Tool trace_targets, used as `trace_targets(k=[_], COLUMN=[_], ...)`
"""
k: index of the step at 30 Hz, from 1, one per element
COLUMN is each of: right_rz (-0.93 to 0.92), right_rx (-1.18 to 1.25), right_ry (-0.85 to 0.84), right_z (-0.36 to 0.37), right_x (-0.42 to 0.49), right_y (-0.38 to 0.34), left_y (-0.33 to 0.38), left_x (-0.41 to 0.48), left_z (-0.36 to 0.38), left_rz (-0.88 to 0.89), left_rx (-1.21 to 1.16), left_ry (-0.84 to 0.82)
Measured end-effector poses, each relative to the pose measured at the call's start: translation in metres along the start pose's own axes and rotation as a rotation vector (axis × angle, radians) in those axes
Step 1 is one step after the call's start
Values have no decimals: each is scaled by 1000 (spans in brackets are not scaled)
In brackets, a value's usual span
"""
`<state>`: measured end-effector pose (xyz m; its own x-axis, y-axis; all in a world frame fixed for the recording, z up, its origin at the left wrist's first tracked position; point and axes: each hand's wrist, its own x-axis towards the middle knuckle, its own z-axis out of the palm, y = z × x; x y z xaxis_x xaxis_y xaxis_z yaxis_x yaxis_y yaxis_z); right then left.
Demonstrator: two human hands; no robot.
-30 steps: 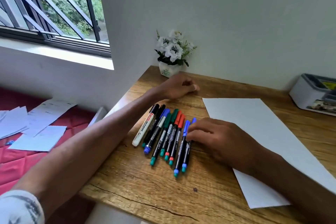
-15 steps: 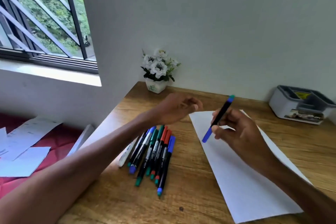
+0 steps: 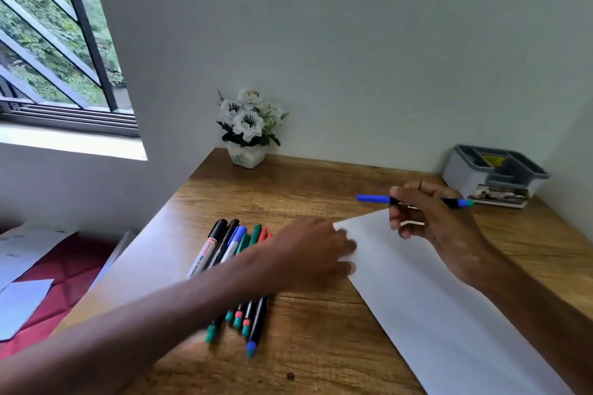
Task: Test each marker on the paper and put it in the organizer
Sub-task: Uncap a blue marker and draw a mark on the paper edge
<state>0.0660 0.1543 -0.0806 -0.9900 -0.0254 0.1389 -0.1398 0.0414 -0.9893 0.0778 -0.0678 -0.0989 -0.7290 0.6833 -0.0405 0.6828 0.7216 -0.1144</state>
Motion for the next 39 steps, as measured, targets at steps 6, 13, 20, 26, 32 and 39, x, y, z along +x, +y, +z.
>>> trace_targets(k=[6, 13, 20, 26, 32, 39], right_rz=[130, 197, 108, 40, -38, -82], right_rx=[-58, 45, 32, 26, -12, -159], right_ry=[-120, -122, -213, -126, -88, -170], right_z=[0, 9, 12, -23, -48, -68], right_x=[-23, -25, -10, -4, 7, 12], right_y=[9, 27, 31, 26, 32, 23], left_y=[56, 42, -5, -10, -16, -28], left_x=[-22, -23, 12, 52, 80, 79], left_z=[-12, -19, 1, -2, -7, -14], left_rz=[-41, -273, -38, 123, 133, 152], left_rx=[35, -212, -450, -589, -743, -553], left_ry=[98, 281, 271, 374, 340, 376])
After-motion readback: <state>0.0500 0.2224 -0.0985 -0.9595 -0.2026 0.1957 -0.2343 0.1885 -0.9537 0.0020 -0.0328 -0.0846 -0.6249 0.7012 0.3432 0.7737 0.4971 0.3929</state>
